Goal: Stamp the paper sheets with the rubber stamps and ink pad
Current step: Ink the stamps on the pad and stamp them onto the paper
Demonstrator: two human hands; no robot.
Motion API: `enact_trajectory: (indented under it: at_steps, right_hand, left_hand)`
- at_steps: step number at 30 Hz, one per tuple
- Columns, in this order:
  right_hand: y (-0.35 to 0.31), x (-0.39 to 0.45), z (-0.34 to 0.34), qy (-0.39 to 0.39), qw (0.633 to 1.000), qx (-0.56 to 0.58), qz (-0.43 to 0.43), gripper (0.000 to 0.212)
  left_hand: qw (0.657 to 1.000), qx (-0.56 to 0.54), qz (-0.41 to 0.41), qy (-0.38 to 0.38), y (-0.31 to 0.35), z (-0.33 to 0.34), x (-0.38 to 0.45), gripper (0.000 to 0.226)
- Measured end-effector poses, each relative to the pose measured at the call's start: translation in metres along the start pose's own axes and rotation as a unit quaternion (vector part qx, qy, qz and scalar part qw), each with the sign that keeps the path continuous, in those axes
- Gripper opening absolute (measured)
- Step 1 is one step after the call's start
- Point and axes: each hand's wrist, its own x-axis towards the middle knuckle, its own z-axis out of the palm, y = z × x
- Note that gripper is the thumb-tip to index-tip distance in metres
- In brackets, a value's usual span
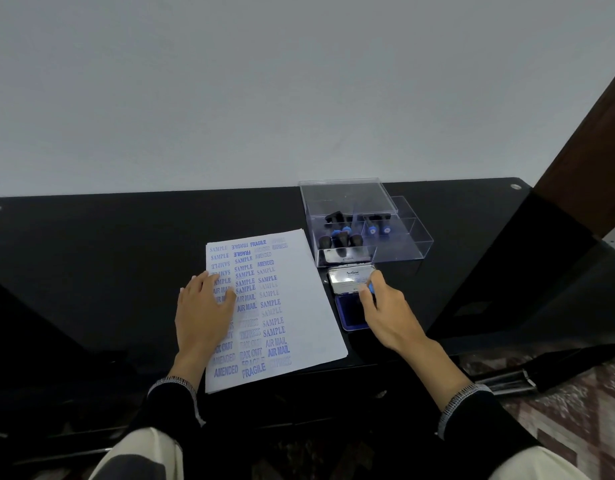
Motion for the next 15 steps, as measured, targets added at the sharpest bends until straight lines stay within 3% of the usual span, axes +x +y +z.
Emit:
enact_trajectory:
  at_steps: [4,8,15]
  right_hand:
    - [-0.003,0.004,-0.006,-0.02,0.999,0.031,0.029,0.031]
    - [-0.002,0.009,-0.015,-0.04,0.995,0.067,0.058,0.026]
    - [0.001,0.01,-0.007,-0.005,0.999,0.028,0.042,0.029]
  left_hand:
    - [1.0,-0.002,-0.001,0.002,-0.001,0.0,0.0,0.049]
    - [1.0,-0.004,0.004,0.005,-0.001,0.0,0.0,0.049]
    - [1.0,-0.009,0.003,0.004,-0.001,-0.001,0.0,0.049]
